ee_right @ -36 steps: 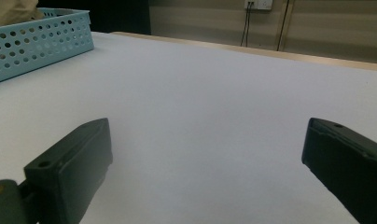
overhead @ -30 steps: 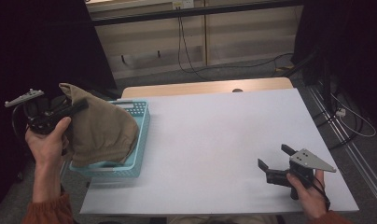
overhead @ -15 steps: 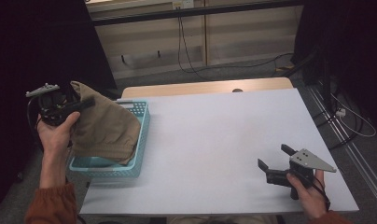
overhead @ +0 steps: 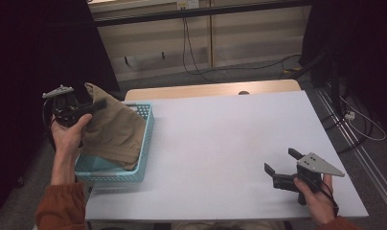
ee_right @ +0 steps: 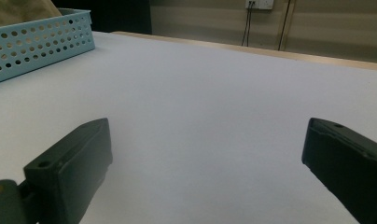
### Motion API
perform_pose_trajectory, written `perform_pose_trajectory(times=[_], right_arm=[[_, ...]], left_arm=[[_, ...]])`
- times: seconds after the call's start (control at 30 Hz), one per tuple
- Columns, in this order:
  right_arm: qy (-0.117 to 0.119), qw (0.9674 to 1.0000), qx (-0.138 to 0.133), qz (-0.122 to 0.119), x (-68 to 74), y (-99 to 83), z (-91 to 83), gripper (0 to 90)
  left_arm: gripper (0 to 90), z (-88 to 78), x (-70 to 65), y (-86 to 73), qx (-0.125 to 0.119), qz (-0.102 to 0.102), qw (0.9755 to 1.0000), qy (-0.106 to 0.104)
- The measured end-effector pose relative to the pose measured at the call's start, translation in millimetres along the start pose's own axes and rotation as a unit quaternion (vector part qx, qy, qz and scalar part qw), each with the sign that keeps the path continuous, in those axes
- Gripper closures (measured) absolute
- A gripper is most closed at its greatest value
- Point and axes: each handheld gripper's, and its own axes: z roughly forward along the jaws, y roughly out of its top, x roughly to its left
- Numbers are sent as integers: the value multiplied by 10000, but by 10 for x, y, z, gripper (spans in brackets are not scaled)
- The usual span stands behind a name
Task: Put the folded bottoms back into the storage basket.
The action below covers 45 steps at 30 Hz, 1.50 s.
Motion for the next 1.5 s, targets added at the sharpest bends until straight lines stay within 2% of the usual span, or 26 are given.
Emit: perform_pose_trajectory(times=[0.03,0.1,0.17,0.23,0.3,0.4,0.47,0.6,0.7,0.87,1.0,1.1,1.17,1.23,1.27,1.4,1.5], right_arm=[[0,10000,0,0,0,0,0,17],[-3,10000,0,16,-3,-1,0,17],[-1,10000,7,17,-5,-2,3,17],[2,10000,11,-4,-4,-2,8,17],[16,10000,12,-14,4,-2,14,17],[17,10000,10,-14,5,-2,15,17],[18,10000,7,-15,2,-3,17,17],[17,10000,20,-14,3,-3,18,17],[21,10000,12,-20,5,-3,16,17],[25,10000,11,-18,5,-3,16,17],[27,10000,16,-20,7,-2,15,17],[23,10000,25,-19,8,-3,15,17],[27,10000,19,-20,6,-3,15,17],[28,10000,22,-16,6,-4,16,17],[33,10000,23,-17,7,-3,14,17],[28,10000,32,-14,6,-4,18,17],[24,10000,39,-10,10,-4,21,17]], left_arm=[[859,13,35,-12,40,-46,10000,25],[859,32,83,-31,144,-109,9996,239],[859,50,131,-49,239,-217,9988,354],[859,76,155,-62,381,-160,9979,505],[859,108,177,-79,393,-282,9977,478],[859,161,192,-105,416,-345,9976,430],[859,197,184,-119,417,-327,9981,314],[859,252,122,-125,409,-268,9985,239],[859,288,162,-143,449,-295,9975,463],[859,350,252,-190,531,-393,9963,548],[858,411,301,-233,651,-401,9944,733],[856,438,330,-253,694,-444,9943,674],[856,454,345,-276,710,-468,9939,708],[855,463,370,-302,782,-342,9926,861],[852,460,396,-317,799,-345,9924,871],[846,439,510,-379,815,-567,9911,892],[831,427,552,-404,825,-548,9906,939]])
